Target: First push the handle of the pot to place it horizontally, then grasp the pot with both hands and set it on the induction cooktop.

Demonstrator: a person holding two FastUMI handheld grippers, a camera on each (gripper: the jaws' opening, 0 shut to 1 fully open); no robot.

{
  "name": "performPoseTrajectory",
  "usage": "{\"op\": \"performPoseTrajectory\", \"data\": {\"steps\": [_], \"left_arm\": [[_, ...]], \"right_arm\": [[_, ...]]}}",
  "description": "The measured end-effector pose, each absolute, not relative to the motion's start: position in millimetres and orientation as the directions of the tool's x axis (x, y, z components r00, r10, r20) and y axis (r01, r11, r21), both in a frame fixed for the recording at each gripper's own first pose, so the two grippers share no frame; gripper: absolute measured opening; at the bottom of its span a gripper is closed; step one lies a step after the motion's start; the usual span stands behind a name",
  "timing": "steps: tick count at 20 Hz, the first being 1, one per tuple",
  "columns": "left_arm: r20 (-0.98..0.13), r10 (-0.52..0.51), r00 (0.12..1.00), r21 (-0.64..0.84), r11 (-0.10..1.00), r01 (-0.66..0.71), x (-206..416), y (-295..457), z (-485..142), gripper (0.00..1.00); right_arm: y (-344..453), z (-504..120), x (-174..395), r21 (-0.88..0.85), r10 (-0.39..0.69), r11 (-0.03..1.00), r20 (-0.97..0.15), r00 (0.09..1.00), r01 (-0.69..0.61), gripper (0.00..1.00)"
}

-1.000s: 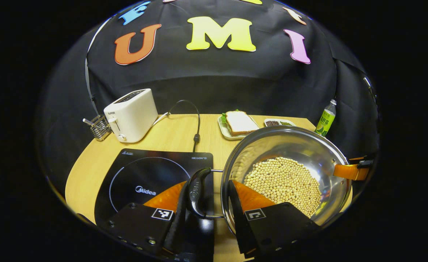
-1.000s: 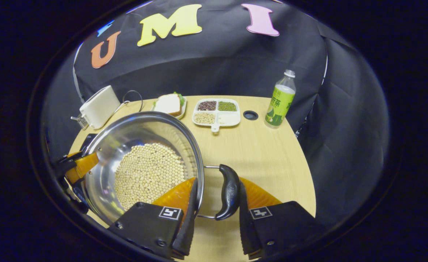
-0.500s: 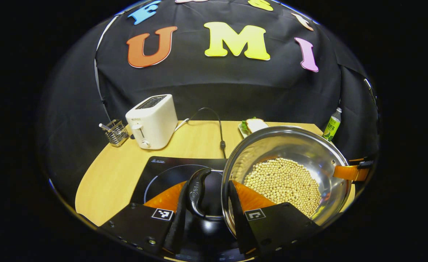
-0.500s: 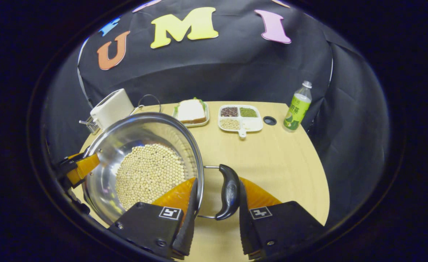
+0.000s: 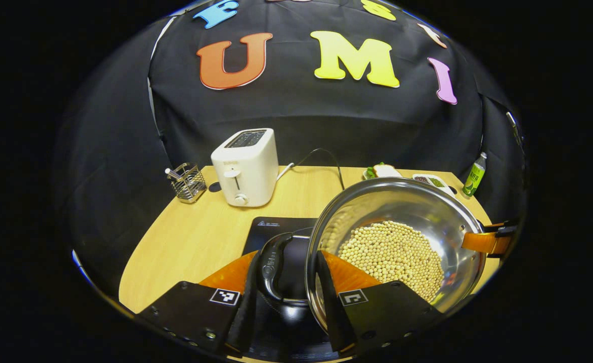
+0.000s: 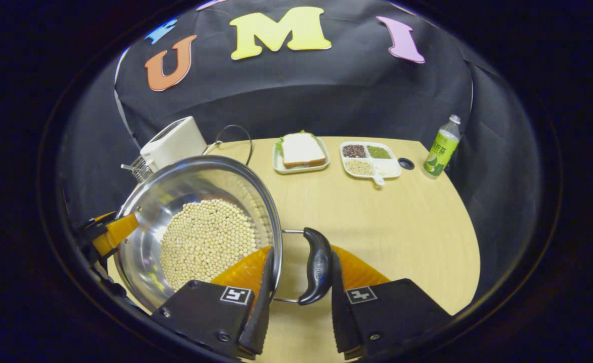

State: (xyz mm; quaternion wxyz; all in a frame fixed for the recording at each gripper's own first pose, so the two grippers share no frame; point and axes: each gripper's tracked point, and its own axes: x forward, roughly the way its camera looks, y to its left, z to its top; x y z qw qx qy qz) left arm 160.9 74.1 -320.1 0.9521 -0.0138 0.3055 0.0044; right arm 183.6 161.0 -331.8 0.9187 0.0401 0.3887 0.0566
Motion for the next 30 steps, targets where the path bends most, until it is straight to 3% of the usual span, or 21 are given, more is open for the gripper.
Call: {"op": "performPoseTrajectory", "data": {"steps": [9,20,21,22,29,30], "left_arm": [[-0.608,0.011,0.794,-0.004,1.000,-0.017,168,128,-337,0.56],[-0.616,0.002,0.788,-0.006,1.000,-0.007,173,145,-357,0.57],[-0.614,0.002,0.789,0.007,1.000,0.003,172,145,-356,0.46],[-0.608,0.002,0.794,0.009,1.000,0.005,171,146,-356,0.58],[-0.588,-0.011,0.809,-0.004,1.000,0.011,165,154,-360,0.66],[-0.568,0.013,0.823,0.003,1.000,-0.013,165,160,-357,0.82]], "right_arm": [[223,-348,186,0.132,0.136,0.990,-0.734,0.665,-0.057,0.52],[245,-350,186,0.094,0.084,0.995,-0.739,0.669,-0.021,0.52],[245,-351,185,0.095,0.082,0.995,-0.737,0.671,-0.017,0.53],[244,-351,186,0.093,0.084,0.995,-0.736,0.671,-0.022,0.53],[240,-352,188,0.092,0.102,0.994,-0.721,0.685,-0.050,0.62],[234,-351,189,0.075,0.081,0.996,-0.715,0.694,-0.039,0.70]]}}
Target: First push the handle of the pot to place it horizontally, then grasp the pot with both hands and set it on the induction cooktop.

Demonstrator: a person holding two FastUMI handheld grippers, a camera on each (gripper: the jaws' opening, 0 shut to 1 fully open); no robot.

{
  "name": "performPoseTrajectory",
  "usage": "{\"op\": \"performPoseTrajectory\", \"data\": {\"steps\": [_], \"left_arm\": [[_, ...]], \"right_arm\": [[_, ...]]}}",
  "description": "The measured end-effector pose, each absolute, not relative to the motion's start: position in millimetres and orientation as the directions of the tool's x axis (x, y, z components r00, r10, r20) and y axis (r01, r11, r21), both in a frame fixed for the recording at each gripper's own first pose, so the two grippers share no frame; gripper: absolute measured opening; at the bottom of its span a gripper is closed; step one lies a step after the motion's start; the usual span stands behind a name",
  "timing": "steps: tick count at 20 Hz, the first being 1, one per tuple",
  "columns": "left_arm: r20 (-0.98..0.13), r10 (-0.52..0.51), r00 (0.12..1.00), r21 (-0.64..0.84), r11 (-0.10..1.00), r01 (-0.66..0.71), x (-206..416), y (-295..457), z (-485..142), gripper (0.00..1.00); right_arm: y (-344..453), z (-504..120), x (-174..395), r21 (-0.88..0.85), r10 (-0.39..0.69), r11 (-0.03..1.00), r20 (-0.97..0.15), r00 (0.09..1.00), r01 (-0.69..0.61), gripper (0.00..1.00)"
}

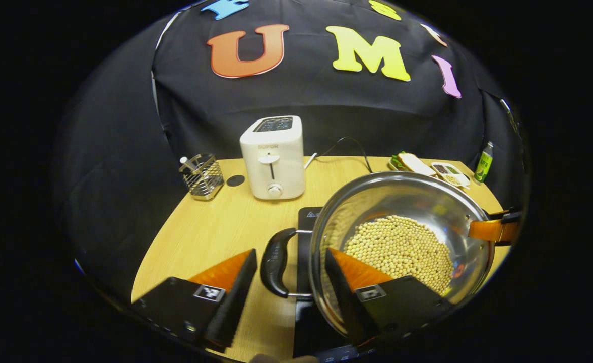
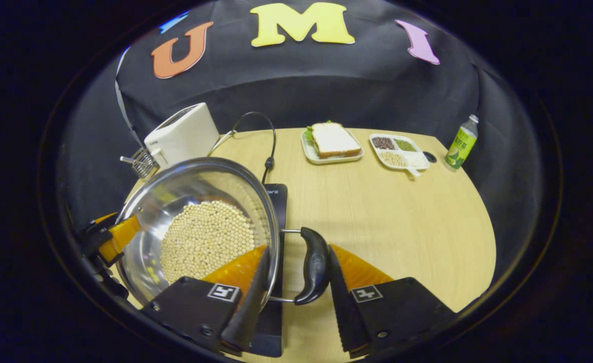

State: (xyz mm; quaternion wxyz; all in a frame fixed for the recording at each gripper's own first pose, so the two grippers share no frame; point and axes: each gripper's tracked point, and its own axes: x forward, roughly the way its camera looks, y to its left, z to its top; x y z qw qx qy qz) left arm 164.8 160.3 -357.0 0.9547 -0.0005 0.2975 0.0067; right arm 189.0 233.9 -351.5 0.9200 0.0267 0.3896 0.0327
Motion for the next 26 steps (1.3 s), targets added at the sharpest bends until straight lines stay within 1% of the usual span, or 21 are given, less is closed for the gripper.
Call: {"op": "performPoseTrajectory", "data": {"steps": [1,2,3,5,6,9,10,11,12,13,14,16,17,18,19,20,21,23,24,25,26], "left_arm": [[-0.551,0.013,0.834,-0.008,1.000,-0.021,165,164,-356,0.97],[-0.544,0.011,0.839,-0.021,0.999,-0.026,163,165,-355,0.99],[-0.540,0.011,0.841,-0.027,0.999,-0.031,159,163,-352,0.97],[-0.518,0.019,0.855,-0.014,0.999,-0.031,157,165,-345,0.97],[-0.509,0.026,0.860,-0.003,0.999,-0.032,155,166,-341,0.97],[-0.463,0.055,0.885,0.032,0.998,-0.046,153,170,-322,0.97],[-0.441,0.074,0.895,0.051,0.997,-0.057,152,174,-312,0.97],[-0.418,0.089,0.904,0.070,0.995,-0.065,150,178,-300,0.97],[-0.394,0.099,0.914,0.087,0.994,-0.070,148,178,-287,0.97],[-0.362,0.107,0.926,0.098,0.992,-0.077,144,176,-270,0.97],[-0.325,0.110,0.939,0.102,0.992,-0.080,140,173,-253,0.97],[-0.263,0.113,0.958,0.107,0.990,-0.087,128,167,-219,0.97],[-0.233,0.108,0.966,0.107,0.991,-0.085,119,160,-202,0.97],[-0.206,0.106,0.973,0.105,0.991,-0.085,112,154,-186,0.97],[-0.182,0.103,0.978,0.103,0.991,-0.085,102,145,-171,0.96],[-0.162,0.102,0.982,0.101,0.991,-0.086,92,139,-158,0.96],[-0.143,0.100,0.985,0.096,0.992,-0.087,82,132,-146,0.96],[-0.106,0.098,0.989,0.084,0.992,-0.089,70,112,-117,0.96],[-0.088,0.096,0.992,0.075,0.993,-0.089,63,101,-104,0.96],[-0.076,0.087,0.993,0.059,0.995,-0.082,57,88,-92,0.96],[-0.057,0.072,0.996,0.042,0.997,-0.070,52,73,-80,0.96]], "right_arm": [[232,-350,189,0.078,0.081,0.996,-0.703,0.707,-0.036,0.77],[231,-350,189,0.087,0.090,0.995,-0.693,0.715,-0.042,0.85],[231,-349,189,0.090,0.097,0.995,-0.689,0.718,-0.048,0.88],[233,-345,189,0.086,0.104,0.994,-0.677,0.729,-0.061,0.89],[232,-341,190,0.073,0.101,0.995,-0.666,0.739,-0.070,0.84],[233,-323,191,0.024,0.106,0.993,-0.612,0.784,-0.116,0.87],[234,-315,191,0.012,0.111,0.992,-0.592,0.798,-0.129,0.84],[231,-305,188,-0.007,0.112,0.990,-0.573,0.812,-0.142,0.86],[229,-294,185,-0.030,0.114,0.987,-0.554,0.824,-0.156,0.87],[225,-283,181,-0.055,0.116,0.984,-0.531,0.839,-0.170,0.84],[221,-269,177,-0.079,0.119,0.980,-0.508,0.853,-0.184,0.84],[214,-240,165,-0.107,0.147,0.970,-0.453,0.879,-0.217,0.85],[205,-225,158,-0.130,0.149,0.966,-0.421,0.895,-0.222,0.88],[193,-209,151,-0.158,0.140,0.964,-0.385,0.912,-0.215,0.85],[182,-193,145,-0.178,0.133,0.962,-0.350,0.927,-0.206,0.89],[172,-176,139,-0.182,0.132,0.964,-0.315,0.940,-0.196,0.88],[164,-161,130,-0.173,0.134,0.967,-0.287,0.949,-0.189,0.85],[144,-132,115,-0.158,0.140,0.971,-0.237,0.961,-0.180,0.85],[135,-118,107,-0.152,0.143,0.972,-0.219,0.965,-0.179,0.89],[123,-104,99,-0.149,0.138,0.975,-0.189,0.972,-0.168,0.87],[116,-90,92,-0.133,0.156,0.975,-0.160,0.975,-0.178,0.94]]}}
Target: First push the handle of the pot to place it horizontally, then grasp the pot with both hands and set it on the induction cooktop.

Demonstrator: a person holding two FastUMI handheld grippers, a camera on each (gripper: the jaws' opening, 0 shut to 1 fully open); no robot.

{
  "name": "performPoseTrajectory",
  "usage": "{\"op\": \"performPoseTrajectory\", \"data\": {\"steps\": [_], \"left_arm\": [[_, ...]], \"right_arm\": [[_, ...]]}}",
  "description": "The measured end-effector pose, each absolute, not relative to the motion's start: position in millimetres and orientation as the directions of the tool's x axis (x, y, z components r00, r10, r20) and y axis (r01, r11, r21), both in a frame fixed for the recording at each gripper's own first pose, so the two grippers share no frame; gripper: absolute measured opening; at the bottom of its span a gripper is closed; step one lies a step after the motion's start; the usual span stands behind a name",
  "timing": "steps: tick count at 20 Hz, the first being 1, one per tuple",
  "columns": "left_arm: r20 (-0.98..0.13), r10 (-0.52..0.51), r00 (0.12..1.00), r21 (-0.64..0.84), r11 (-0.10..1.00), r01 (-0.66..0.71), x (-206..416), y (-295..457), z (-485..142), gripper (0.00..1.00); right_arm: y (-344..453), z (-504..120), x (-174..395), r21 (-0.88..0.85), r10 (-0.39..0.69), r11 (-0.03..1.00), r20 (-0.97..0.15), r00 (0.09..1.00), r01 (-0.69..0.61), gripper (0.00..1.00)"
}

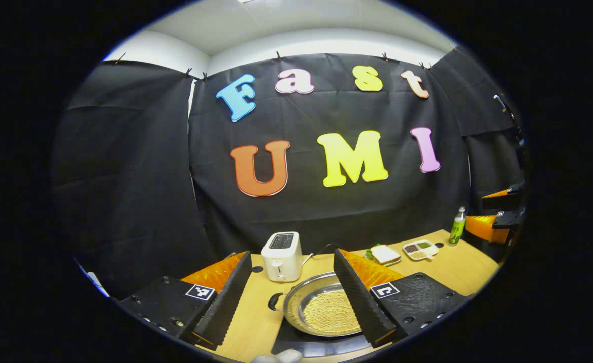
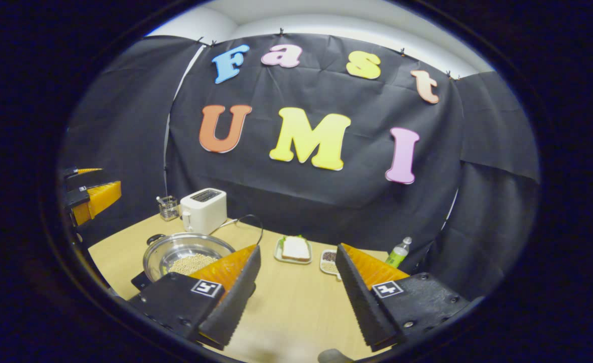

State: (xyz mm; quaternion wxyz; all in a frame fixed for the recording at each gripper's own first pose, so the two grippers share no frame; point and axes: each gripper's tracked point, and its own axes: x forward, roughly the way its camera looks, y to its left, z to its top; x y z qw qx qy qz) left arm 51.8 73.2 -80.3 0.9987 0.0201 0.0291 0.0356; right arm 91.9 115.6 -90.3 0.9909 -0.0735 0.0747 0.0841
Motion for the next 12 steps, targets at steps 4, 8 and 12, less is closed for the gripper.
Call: {"op": "performPoseTrajectory", "data": {"steps": [4,8,12], "left_arm": [[-0.011,0.041,0.999,0.015,0.999,-0.041,34,26,-41,0.96],[0.023,-0.003,1.000,-0.013,1.000,0.004,26,-25,-10,0.96],[0.036,-0.033,0.999,-0.008,0.999,0.033,25,-61,2,0.96]], "right_arm": [[72,-44,73,-0.102,0.155,0.982,-0.072,0.985,-0.162,1.00],[29,-22,66,-0.087,0.122,0.988,-0.034,0.992,-0.124,1.00],[-1,-19,55,-0.035,0.088,0.995,-0.037,0.995,-0.089,1.00]]}}
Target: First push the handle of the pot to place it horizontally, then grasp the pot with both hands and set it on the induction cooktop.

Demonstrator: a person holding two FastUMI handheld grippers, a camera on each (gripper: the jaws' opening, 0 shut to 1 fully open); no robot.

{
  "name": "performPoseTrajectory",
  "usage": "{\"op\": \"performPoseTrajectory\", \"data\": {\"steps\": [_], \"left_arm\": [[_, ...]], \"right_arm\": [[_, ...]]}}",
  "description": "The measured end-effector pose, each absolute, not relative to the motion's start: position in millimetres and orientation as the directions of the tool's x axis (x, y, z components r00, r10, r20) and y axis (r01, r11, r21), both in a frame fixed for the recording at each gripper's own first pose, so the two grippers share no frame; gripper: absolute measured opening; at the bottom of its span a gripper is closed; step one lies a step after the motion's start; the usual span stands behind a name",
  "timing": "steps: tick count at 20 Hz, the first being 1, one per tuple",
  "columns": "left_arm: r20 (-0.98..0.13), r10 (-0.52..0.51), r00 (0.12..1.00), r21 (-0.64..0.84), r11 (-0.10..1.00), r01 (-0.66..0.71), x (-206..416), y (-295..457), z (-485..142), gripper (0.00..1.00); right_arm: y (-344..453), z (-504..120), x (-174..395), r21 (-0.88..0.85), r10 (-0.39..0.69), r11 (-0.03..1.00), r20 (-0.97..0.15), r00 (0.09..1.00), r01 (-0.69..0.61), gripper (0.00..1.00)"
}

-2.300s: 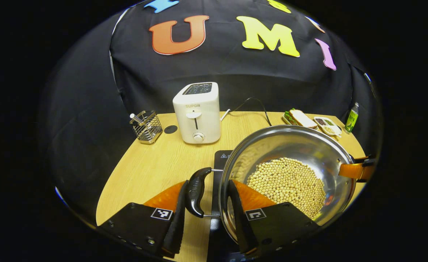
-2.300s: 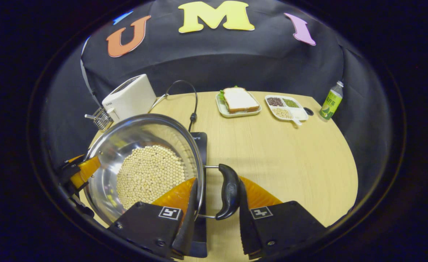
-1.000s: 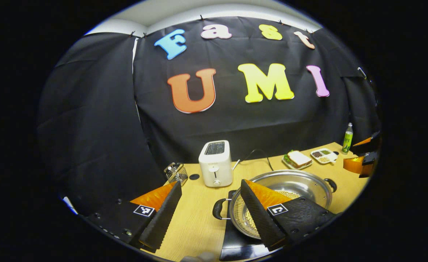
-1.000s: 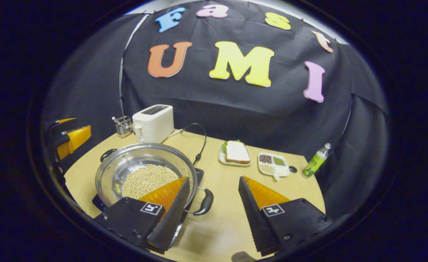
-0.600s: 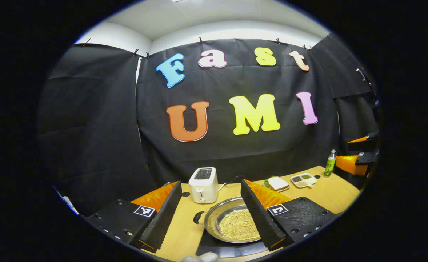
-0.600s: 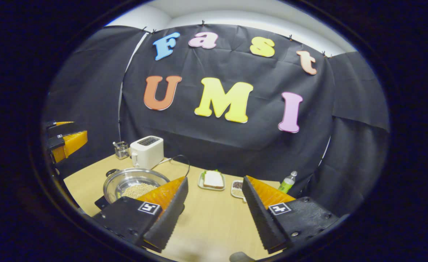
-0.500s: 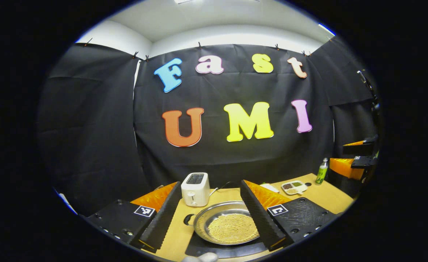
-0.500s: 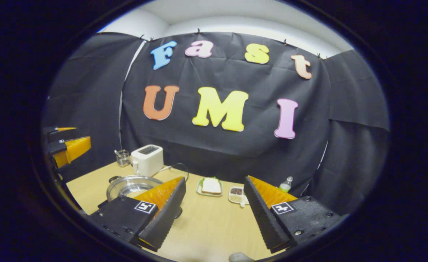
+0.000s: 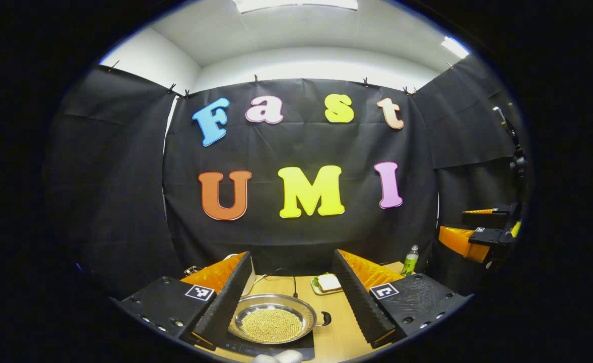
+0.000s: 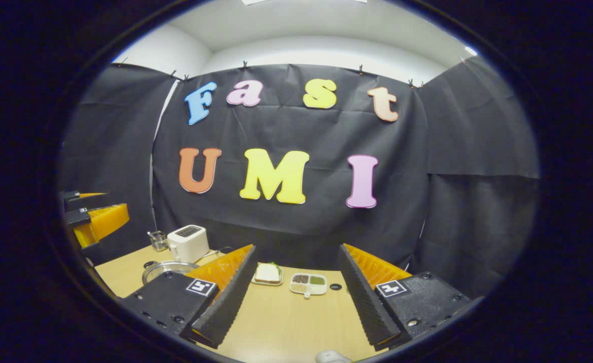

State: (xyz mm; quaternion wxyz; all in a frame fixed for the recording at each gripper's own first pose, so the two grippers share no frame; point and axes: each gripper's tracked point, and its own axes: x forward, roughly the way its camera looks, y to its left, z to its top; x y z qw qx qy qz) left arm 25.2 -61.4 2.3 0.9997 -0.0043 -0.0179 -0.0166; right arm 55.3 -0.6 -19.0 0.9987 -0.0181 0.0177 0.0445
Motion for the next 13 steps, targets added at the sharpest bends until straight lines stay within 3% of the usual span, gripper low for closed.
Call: {"op": "performPoseTrajectory", "data": {"steps": [13], "left_arm": [[0.045,-0.045,0.998,-0.005,0.999,0.045,37,-97,25,0.96]], "right_arm": [[-66,7,38,0.017,0.012,1.000,0.000,1.000,-0.012,1.00]]}}
